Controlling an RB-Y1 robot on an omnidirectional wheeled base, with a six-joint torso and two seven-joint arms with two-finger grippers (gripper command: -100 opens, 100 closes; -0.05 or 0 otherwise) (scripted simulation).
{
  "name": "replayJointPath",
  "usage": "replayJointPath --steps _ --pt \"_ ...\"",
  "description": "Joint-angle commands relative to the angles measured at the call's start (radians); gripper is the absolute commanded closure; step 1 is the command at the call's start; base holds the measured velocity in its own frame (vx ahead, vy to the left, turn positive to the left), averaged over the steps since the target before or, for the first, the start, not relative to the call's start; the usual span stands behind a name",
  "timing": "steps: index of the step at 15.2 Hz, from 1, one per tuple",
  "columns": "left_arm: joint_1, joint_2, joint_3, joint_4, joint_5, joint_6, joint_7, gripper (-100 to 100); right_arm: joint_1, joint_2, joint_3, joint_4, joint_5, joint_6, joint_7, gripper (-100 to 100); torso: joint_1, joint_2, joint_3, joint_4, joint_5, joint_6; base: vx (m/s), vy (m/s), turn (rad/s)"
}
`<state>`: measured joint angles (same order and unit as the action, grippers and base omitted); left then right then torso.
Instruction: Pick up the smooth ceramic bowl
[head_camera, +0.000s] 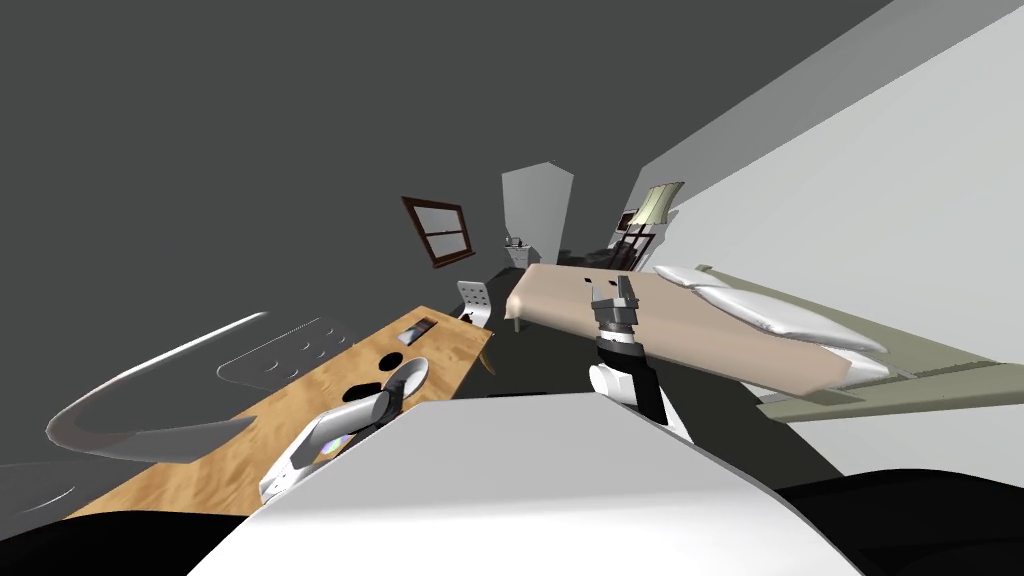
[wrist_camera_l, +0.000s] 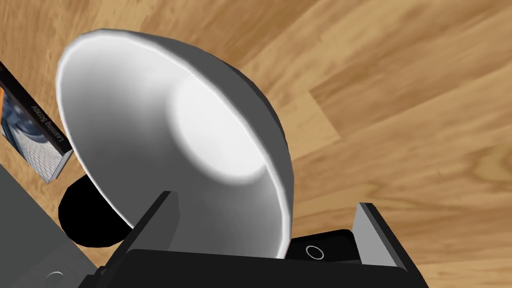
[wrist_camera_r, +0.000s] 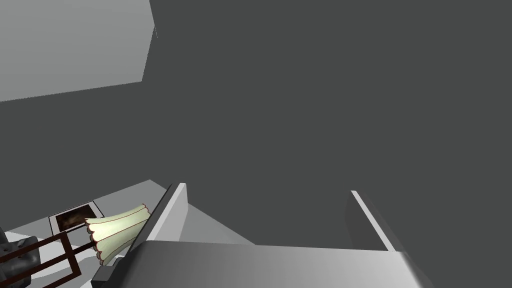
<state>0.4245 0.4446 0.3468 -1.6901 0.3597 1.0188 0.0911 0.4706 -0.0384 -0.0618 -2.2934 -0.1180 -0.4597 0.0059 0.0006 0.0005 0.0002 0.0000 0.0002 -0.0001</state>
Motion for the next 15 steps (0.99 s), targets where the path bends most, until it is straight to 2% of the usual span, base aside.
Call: replayJointPath --steps 1,3,4,5,9,10,15 --pt "-0.017 -0.004 -0.004 0.039 -0.008 -0.024 -0.001 -100 0.000 0.000 0.000 0.000 0.000 0.000 0.000 0 0.000 0.000 0.000 0.000 0.000 0.000 -0.016 0.020 -0.051" --pt "-0.032 -0.008 -0.008 0.072 -0.016 -0.044 -0.002 -100 0.000 0.000 0.000 0.000 0.000 0.000 0.000 0 0.001 0.001 0.000 0.000 0.000 0.000 -0.016 0.023 -0.045" --pt "-0.023 -0.005 -0.005 0.052 -0.010 -0.031 -0.002 -100 0.000 0.000 0.000 0.000 0.000 0.000 0.000 0 0.001 0.001 0.000 0.000 0.000 0.000 -0.010 0.014 -0.019" --pt "-0.024 -0.005 -0.005 0.057 -0.011 -0.035 -0.002 100 0.000 0.000 0.000 0.000 0.000 0.000 0.000 0 0.000 0.001 0.000 0.000 0.000 0.000 -0.003 0.006 -0.002" --pt "-0.024 -0.005 -0.005 0.057 -0.011 -0.035 -0.002 100 0.000 0.000 0.000 0.000 0.000 0.000 0.000 0 -0.001 0.000 0.000 0.000 0.000 0.000 -0.001 0.000 0.003" --pt "-0.012 -0.003 -0.003 0.027 -0.006 -0.018 -0.001 100 0.000 0.000 0.000 0.000 0.000 0.000 0.000 0 -0.001 -0.001 0.000 0.000 0.000 0.000 0.006 -0.009 0.036" --pt "0.019 0.005 0.004 -0.040 0.010 0.021 0.000 100 0.000 0.000 0.000 0.000 0.000 0.000 0.000 0 -0.004 -0.001 0.000 0.000 -0.002 0.000 0.014 -0.019 0.044"
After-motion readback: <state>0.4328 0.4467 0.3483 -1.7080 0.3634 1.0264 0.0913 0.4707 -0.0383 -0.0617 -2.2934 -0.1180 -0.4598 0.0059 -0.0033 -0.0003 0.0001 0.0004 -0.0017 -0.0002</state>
